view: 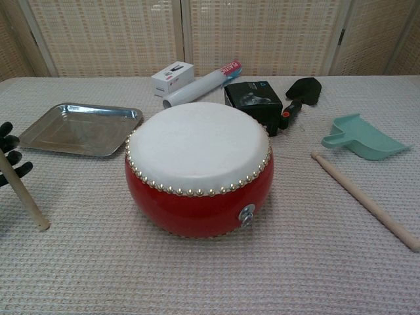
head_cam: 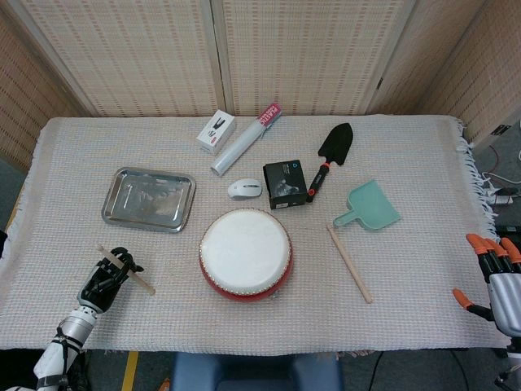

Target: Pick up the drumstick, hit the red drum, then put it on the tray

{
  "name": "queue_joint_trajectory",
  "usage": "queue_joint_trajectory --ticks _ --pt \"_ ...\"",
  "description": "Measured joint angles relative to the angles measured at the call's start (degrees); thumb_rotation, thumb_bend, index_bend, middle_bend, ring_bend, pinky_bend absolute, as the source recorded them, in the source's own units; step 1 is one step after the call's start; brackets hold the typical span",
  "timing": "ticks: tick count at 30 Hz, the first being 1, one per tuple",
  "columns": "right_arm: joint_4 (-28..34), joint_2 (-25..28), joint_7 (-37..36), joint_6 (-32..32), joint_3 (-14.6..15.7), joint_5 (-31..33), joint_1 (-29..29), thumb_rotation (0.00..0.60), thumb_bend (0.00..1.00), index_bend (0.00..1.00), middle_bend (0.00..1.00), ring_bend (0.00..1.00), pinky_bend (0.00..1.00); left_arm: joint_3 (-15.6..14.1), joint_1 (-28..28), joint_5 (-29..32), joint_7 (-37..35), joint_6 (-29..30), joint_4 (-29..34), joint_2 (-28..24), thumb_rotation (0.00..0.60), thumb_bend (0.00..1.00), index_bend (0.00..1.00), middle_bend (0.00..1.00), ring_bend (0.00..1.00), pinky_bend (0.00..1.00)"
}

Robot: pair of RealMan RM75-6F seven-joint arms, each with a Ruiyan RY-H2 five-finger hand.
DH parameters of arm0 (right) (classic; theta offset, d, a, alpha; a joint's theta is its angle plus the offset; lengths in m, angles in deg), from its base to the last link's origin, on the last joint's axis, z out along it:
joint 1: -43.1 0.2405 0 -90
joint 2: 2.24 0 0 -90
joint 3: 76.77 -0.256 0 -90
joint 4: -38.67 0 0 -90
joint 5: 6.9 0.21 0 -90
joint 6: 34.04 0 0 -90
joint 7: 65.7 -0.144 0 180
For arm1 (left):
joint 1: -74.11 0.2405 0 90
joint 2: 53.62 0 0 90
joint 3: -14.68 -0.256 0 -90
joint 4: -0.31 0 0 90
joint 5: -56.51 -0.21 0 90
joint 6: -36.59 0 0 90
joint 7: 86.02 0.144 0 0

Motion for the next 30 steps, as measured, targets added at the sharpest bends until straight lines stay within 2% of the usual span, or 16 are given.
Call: queue_joint_trajectory --ticks 8,16,22,26,28,30 --pt "0.1 0.0 0.1 0.0 -0.1 0.0 0.0 0.600 0.20 0.03 0.09 0.00 0.02 -1.0 0.8 -1.0 5.9 1.3 0.1 0.6 0.600 0.40 0.50 0.63 0.59 0.46" --pt "0.3 0.1 0.3 0.1 -0.1 0.0 -0.1 0.600 0.20 0.03 0.10 0.00 0.02 -0.7 1.1 1.0 12.9 0.9 1.4 1.8 0.600 0.32 0.50 0.62 0.59 0.44" --pt "0.4 0.2 0.4 0.0 -0.1 0.2 -0.1 0.600 0.20 0.03 0.09 0.00 0.02 0.0 1.2 1.2 12.9 0.7 1.9 2.2 0.595 0.26 0.48 0.61 0.59 0.44" --pt "0.4 0.2 0.4 -0.1 -0.2 0.3 -0.1 0.600 0.20 0.03 0.09 0.00 0.02 0.4 1.1 1.1 11.3 0.5 2.2 2.0 0.527 0.24 0.46 0.59 0.57 0.43" --pt "0.4 0.2 0.4 -0.2 -0.2 0.3 0.0 0.600 0.20 0.03 0.09 0.00 0.02 0.6 1.0 1.0 10.9 0.3 2.2 1.9 0.456 0.23 0.45 0.58 0.57 0.43" --pt "0.3 0.1 0.3 -0.3 -0.2 0.4 0.0 0.600 0.20 0.03 0.09 0.00 0.02 0.6 1.0 0.9 11.1 0.3 2.2 2.0 0.416 0.23 0.44 0.57 0.56 0.43"
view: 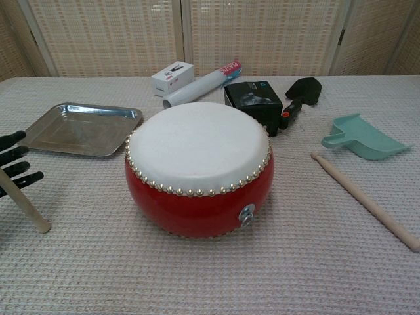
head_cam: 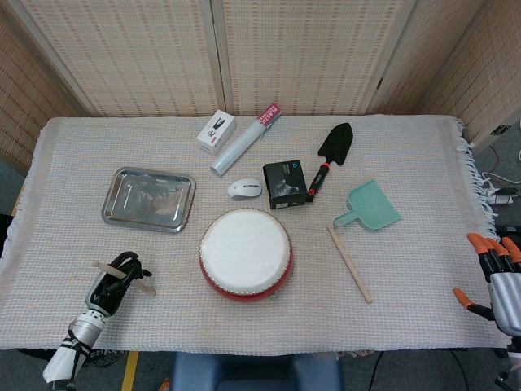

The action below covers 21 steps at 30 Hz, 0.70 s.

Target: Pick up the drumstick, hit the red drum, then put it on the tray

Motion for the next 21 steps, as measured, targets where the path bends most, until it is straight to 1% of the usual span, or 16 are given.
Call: queue_joint_trajectory --ticks 4,9,11,15,21 --pt "-0.1 0.0 -0.1 -0.1 -0.1 0.2 0.0 0.600 0.20 0.03 0.09 0.00 0.02 -0.2 0.1 -0.2 0.9 0.0 -0.2 0.2 0.399 0.23 0.43 0.55 0.55 0.42" --pt "-0.2 0.0 -0.2 -0.1 -0.1 0.1 0.1 0.600 0.20 0.03 0.10 0.00 0.02 -0.4 0.0 -0.9 2.5 0.2 -0.4 0.4 0.404 0.23 0.44 0.56 0.55 0.43" --pt "-0.3 0.0 -0.3 0.0 -0.1 0.0 0.0 0.600 0.20 0.03 0.09 0.00 0.02 -0.5 0.0 -1.0 3.7 0.3 -0.4 0.6 0.405 0.23 0.47 0.59 0.57 0.45" --pt "-0.4 0.0 -0.5 0.3 -0.1 0.0 0.0 0.600 0.20 0.04 0.09 0.00 0.02 -0.3 -0.1 -0.4 7.1 0.4 -0.3 1.3 0.398 0.23 0.54 0.67 0.64 0.51" --pt "-0.5 0.0 -0.7 0.8 -0.2 -0.5 -0.2 0.600 0.20 0.04 0.10 0.00 0.03 0.2 -0.2 0.8 13.2 0.6 0.3 2.5 0.407 0.23 0.59 0.72 0.68 0.55"
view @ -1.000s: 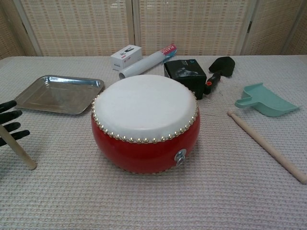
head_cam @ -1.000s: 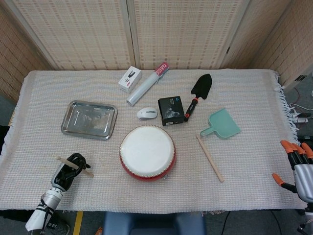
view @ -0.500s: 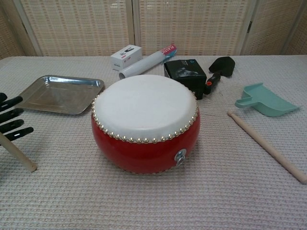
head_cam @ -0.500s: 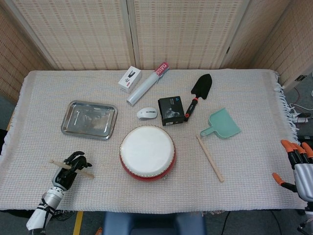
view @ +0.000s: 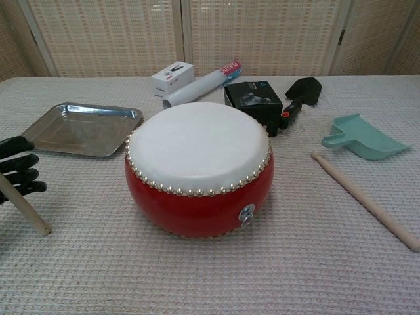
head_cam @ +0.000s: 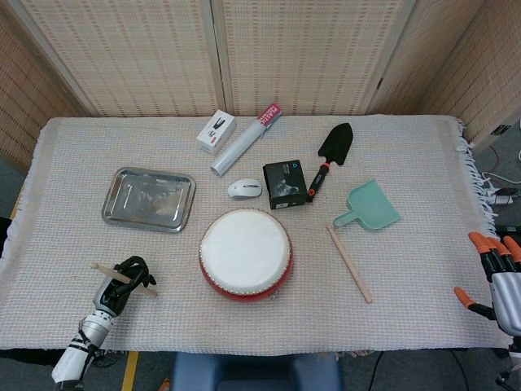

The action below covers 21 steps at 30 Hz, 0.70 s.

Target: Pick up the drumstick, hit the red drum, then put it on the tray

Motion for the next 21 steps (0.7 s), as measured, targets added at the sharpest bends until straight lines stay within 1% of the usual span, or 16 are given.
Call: queue_joint_trajectory --ticks 8,14,18,20,21 --pt "-0.2 0.0 -0.2 0.5 -0.1 -0.4 -0.1 0.600 0.20 0.05 0.09 0.00 0.04 0.3 0.2 1.2 7.8 0.8 0.2 2.1 0.407 0.23 0.66 0.78 0.75 0.65" --pt "-0.2 0.0 -0.2 0.9 -0.2 -0.7 -0.1 0.600 0.20 0.06 0.09 0.00 0.07 0.3 0.4 1.2 10.4 1.1 0.2 3.1 0.405 0.23 0.69 0.82 0.79 0.69" --pt "-0.3 -0.1 -0.2 1.2 -0.2 -0.8 -0.2 0.600 0.20 0.06 0.09 0.00 0.07 0.2 0.5 1.1 11.9 1.3 0.0 3.7 0.460 0.23 0.71 0.85 0.82 0.72" --pt "-0.3 -0.1 -0.1 1.3 -0.2 -0.9 -0.2 0.600 0.20 0.06 0.10 0.00 0.07 0.2 0.6 0.9 12.5 1.4 -0.2 3.9 0.514 0.24 0.71 0.85 0.82 0.72" --pt "-0.3 -0.1 -0.1 1.4 -0.2 -0.9 -0.3 0.600 0.20 0.06 0.10 0.00 0.07 0.1 0.6 0.8 12.8 1.5 -0.2 4.1 0.532 0.24 0.71 0.85 0.82 0.72"
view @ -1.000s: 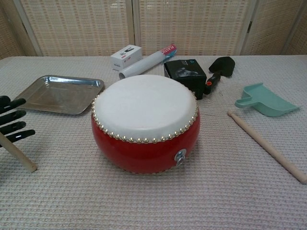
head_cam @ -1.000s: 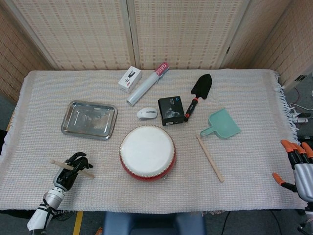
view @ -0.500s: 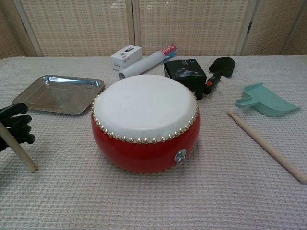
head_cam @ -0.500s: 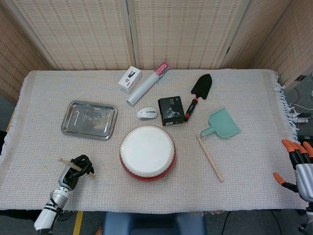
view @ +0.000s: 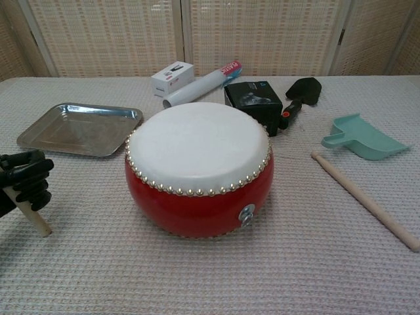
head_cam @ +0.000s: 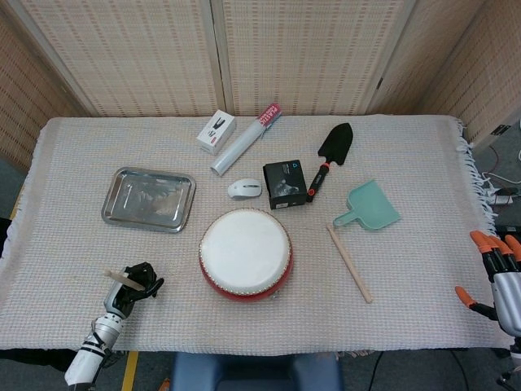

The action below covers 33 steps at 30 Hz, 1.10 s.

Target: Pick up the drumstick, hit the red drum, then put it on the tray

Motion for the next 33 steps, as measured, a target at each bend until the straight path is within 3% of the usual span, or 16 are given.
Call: queue_joint_trajectory --ticks 3,13,33 --pt "0.1 0.0 0.1 0.1 0.0 0.0 -0.1 0.600 0.20 0.06 0.10 0.00 0.07 -0.3 0.1 -0.5 1.1 0.4 -0.4 0.4 0.567 0.24 0.72 0.86 0.82 0.72" --pt "0.1 0.1 0.1 0.2 -0.1 0.0 -0.1 0.600 0.20 0.07 0.10 0.00 0.08 -0.9 0.2 -0.9 4.3 0.4 -1.8 1.9 0.585 0.24 0.74 0.88 0.85 0.72" --pt "-0.1 0.1 -0.6 0.8 -0.1 -0.1 -0.4 0.600 0.20 0.07 0.10 0.00 0.08 -0.4 0.3 0.9 9.6 -0.5 -4.4 5.2 0.600 0.29 0.85 0.98 0.96 0.90"
